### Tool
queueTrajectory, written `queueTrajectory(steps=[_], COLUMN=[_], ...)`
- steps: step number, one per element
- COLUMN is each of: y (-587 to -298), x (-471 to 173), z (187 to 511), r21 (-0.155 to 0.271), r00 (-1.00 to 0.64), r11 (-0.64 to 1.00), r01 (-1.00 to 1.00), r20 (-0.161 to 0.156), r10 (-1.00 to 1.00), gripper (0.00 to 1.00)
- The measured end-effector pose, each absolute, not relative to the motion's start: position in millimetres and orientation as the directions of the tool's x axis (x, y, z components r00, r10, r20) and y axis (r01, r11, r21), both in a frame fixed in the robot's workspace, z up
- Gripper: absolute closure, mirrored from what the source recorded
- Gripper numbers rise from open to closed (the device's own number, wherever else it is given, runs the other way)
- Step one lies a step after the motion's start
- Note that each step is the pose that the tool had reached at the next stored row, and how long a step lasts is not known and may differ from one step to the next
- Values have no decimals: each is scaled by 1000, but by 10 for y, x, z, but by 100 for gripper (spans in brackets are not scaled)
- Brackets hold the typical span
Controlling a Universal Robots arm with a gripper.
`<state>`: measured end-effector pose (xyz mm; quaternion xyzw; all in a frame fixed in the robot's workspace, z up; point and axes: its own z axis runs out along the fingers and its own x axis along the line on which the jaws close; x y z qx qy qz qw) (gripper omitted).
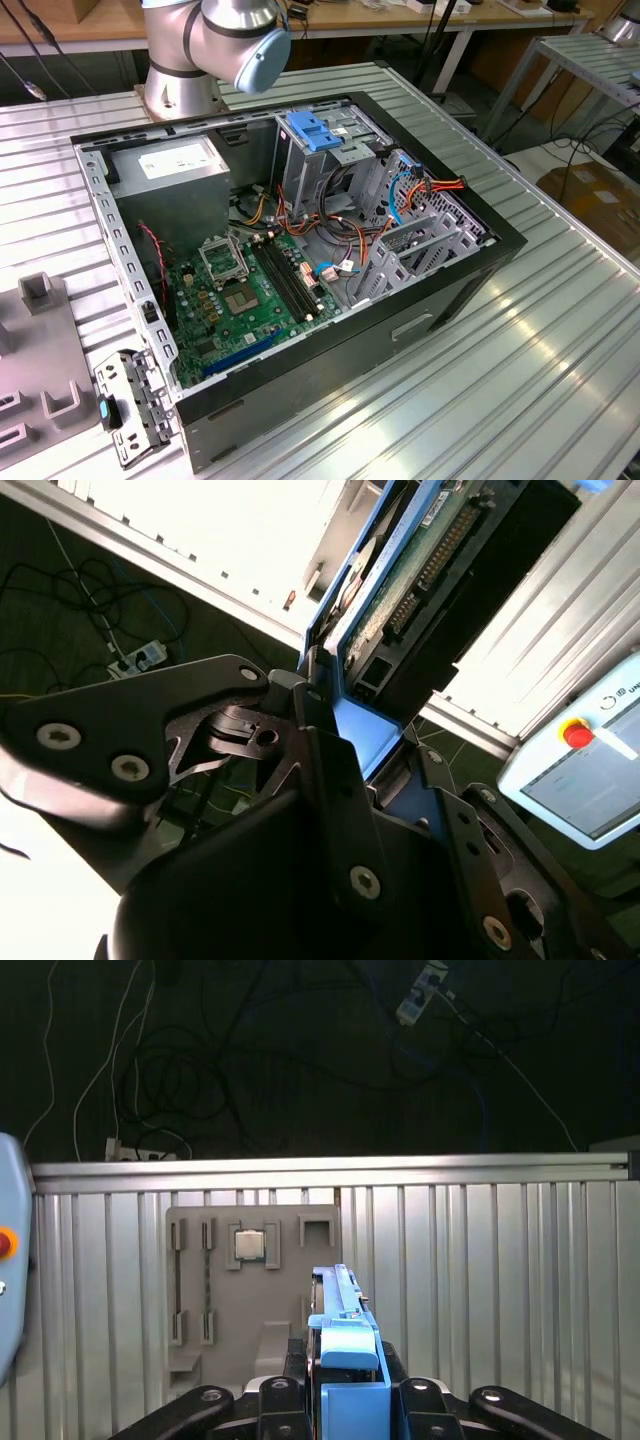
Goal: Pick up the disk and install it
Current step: 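Pick up the disk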
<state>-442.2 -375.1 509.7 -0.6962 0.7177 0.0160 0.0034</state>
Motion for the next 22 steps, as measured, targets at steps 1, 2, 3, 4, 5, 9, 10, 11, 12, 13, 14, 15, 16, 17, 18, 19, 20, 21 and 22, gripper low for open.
queueTrajectory(steps=[1, 2, 3, 4, 5, 9, 10, 11, 12, 13, 14, 15, 16, 17, 18, 19, 20, 21, 22], y=[-3751, -3750, -3750, -3751, -3751, -3751, -3751, -3751, -3751, -3751, -3751, -3751, -3751, -3751, -3751, -3751, -3751, -3751, -3751], x=[-4414, -4407, -4400, -4394, -4384, -4352, -4344, -4330, -4321, -4313, -4304, -4296, -4276, -4257, -4247, -4237, -4222, -4211, -4191], z=[5097, 5097, 5096, 5096, 5096, 5096, 5096, 5096, 5096, 5096, 5097, 5096, 5096, 5096, 5097, 5097, 5097, 5096, 5096], r21=[18, 18, 18, 18, 18, 18, 18, 18, 18, 18, 18, 18, 18, 18, 18, 18, 18, 18, 18], r00=[-31, -31, -31, -31, -30, -31, -31, -31, -31, -31, -31, -31, -31, -31, -31, -31, -31, -31, -31], r11=[30, 30, 30, 30, 30, 30, 30, 30, 30, 30, 30, 30, 30, 30, 30, 30, 30, 30, 30], r01=[-999, -999, -999, -999, -999, -999, -999, -999, -999, -999, -999, -999, -999, -999, -999, -999, -999, -999, -999], r20=[-27, -27, -27, -27, -27, -27, -27, -27, -27, -27, -27, -27, -27, -27, -27, -27, -27, -27, -27], r10=[-999, -999, -999, -999, -999, -999, -999, -999, -999, -999, -999, -999, -999, -999, -999, -999, -999, -999, -999], gripper=[63, 63, 63, 63, 63, 63, 63, 63, 63, 63, 63, 63, 63, 63, 63, 63, 63, 63, 63])
